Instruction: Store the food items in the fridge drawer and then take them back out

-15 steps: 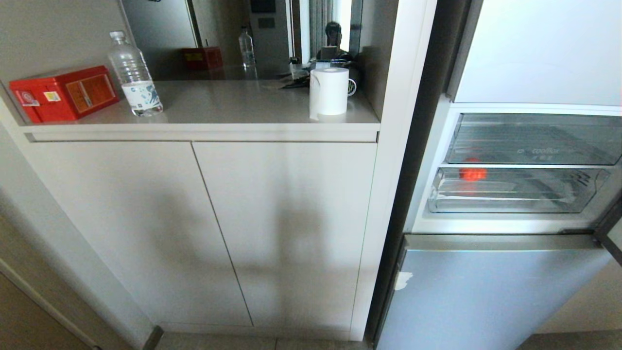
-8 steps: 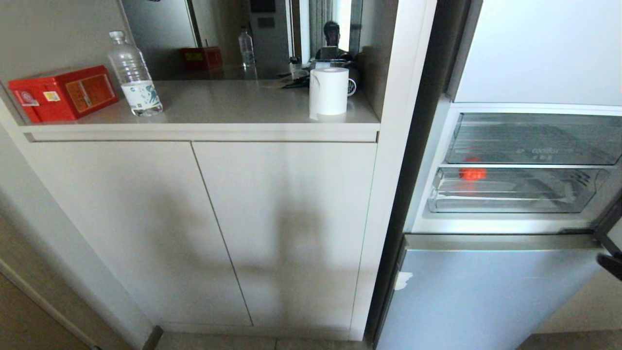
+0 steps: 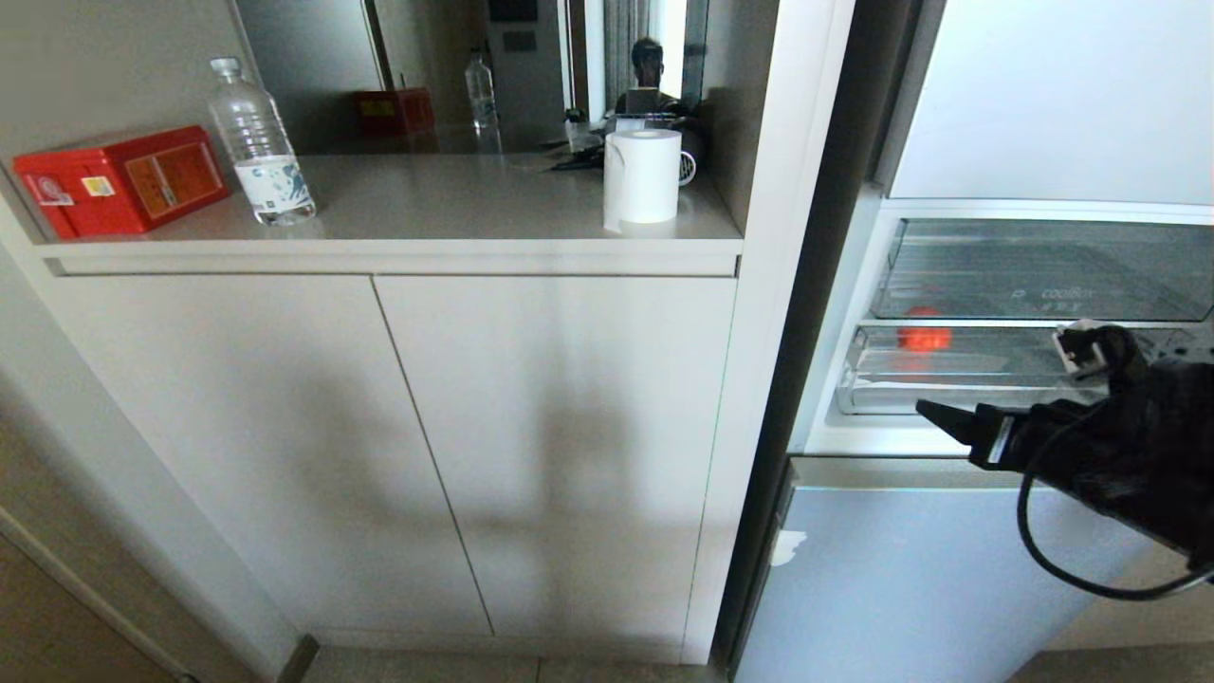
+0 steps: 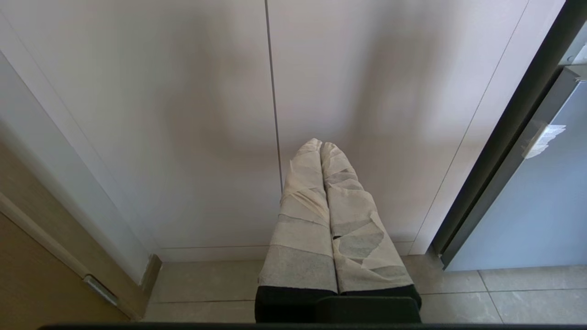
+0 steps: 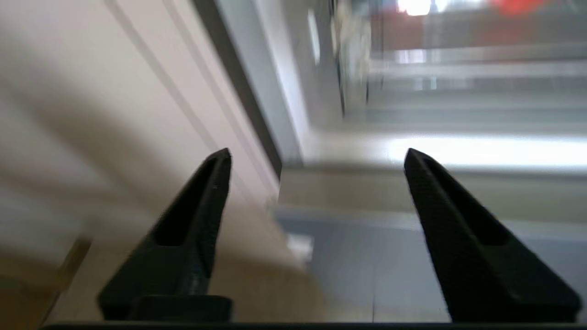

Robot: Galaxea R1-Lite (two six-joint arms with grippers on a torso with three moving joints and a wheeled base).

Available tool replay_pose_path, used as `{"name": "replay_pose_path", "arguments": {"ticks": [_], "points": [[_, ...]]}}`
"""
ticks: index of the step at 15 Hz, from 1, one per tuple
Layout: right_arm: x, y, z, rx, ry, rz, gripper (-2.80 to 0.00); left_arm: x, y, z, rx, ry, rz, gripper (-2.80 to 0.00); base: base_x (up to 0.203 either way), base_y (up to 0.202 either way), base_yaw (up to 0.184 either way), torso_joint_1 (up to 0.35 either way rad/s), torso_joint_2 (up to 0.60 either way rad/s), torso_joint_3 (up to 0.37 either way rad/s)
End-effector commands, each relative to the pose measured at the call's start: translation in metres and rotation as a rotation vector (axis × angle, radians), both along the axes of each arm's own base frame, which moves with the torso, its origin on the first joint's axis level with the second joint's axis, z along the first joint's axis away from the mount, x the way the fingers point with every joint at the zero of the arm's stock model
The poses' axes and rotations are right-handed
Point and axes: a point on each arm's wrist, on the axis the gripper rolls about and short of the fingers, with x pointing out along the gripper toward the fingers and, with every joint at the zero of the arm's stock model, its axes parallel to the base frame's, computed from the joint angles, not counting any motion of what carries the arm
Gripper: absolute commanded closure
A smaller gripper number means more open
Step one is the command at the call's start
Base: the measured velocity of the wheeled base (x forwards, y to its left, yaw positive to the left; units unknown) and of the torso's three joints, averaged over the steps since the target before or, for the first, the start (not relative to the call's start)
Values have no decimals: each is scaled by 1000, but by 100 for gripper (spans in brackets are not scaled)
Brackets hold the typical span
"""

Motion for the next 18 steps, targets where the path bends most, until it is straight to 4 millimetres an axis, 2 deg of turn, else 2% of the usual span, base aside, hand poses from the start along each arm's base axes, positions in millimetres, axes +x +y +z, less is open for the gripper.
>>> {"name": "replay_pose_path", "arguments": {"ticks": [1,3,13,18], "points": [[34,-2,-30,-2,-57,-2,-280,0,0,0,0,1,0,0,0,0,0,0,0,0],[48,-4,-36,-8,-126,-11,-280,0,0,0,0,1,0,0,0,0,0,0,0,0],[103,-6,-55,-47,-201,-62,-280,0,0,0,0,1,0,0,0,0,0,0,0,0],[121,-6,-59,-48,-229,-72,-280,0,0,0,0,1,0,0,0,0,0,0,0,0]]}}
